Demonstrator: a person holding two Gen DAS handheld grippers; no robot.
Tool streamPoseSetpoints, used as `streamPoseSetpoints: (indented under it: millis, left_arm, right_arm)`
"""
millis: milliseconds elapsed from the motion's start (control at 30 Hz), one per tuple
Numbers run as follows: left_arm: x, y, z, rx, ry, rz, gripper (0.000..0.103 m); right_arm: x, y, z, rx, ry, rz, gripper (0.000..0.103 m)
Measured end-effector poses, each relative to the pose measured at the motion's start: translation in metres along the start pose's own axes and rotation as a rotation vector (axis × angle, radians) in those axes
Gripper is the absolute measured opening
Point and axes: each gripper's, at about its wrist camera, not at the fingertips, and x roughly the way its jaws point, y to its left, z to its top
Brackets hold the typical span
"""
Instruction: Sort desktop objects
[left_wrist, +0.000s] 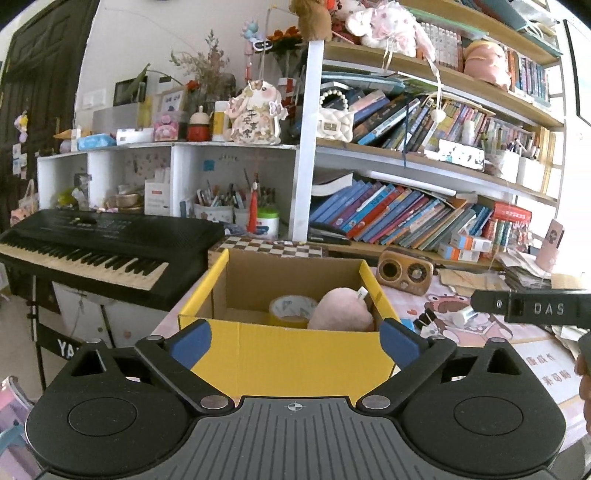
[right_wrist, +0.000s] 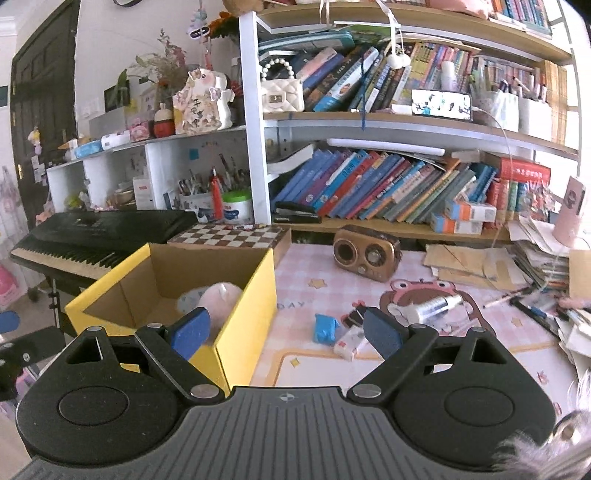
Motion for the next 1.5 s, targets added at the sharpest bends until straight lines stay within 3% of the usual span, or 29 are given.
streamPoseSetpoints:
  millis: [933,1500]
  left_arm:
    - [-0.04,-0.025,-0.047,0.054,0.11,-0.066,0.101]
    - [-0.044,-0.036,-0.055,0.041,0.145,-0.074,0.103]
  right_arm:
    - [-0.055,0.026,-0.072,-0.016,0.14,0.023,0.091]
    - [-0.069,0.02,-0.086,-0.029,0.195,0.0,0.095]
